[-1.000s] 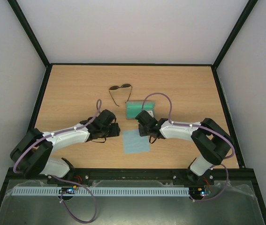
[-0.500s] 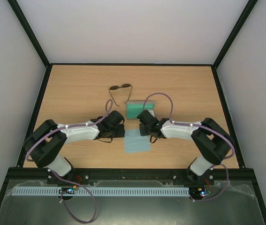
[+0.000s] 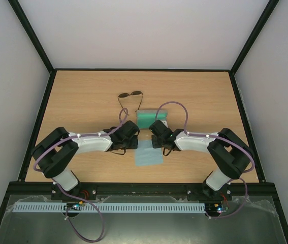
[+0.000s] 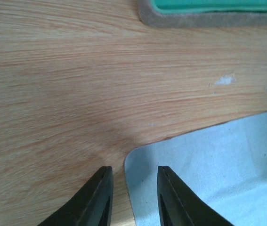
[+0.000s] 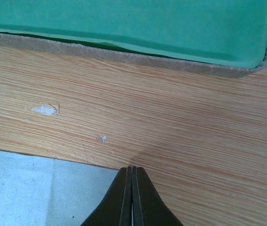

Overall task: Organize the sunglasses
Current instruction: Fold the glasses cleaning cloth at the center of the board.

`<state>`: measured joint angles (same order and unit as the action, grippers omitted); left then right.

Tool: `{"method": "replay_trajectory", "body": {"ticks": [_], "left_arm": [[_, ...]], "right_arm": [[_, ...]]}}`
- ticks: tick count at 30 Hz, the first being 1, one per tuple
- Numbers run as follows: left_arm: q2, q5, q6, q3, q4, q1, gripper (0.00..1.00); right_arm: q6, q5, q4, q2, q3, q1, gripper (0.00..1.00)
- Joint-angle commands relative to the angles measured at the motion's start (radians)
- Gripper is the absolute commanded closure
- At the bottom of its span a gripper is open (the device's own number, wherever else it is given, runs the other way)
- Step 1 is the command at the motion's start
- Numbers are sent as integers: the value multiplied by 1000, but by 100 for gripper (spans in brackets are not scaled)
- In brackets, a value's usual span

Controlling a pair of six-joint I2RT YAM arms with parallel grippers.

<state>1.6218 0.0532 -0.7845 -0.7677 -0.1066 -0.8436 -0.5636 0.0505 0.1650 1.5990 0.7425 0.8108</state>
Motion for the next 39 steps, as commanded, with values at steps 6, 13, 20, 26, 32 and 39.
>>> {"method": "replay_trajectory", "body": {"ticks": [6,13,20,26,32,39], "left_arm": [[37,8,-2,2,-17,-18,84],[49,7,-7,1,-6,-22,97],[25,25,-13,-1,-7,-23,98],[-5,54,-1,-22,-15,-20,97],[1,63,12,-62,-19,-11,97],[8,70,35,-96,-20,16,98]], "right_arm": [[-5,3,-14,-37,-15,-4,99],[-12,-13,-20,-42,-20,-3,99],[-15,-10,-15,-78,-25,-4,99],[-8,2,4,-99,-8,-7,99],[1,-6,-2,-86,3,-26,99],[13,-23,-8,-74,24,-53,99]]}}
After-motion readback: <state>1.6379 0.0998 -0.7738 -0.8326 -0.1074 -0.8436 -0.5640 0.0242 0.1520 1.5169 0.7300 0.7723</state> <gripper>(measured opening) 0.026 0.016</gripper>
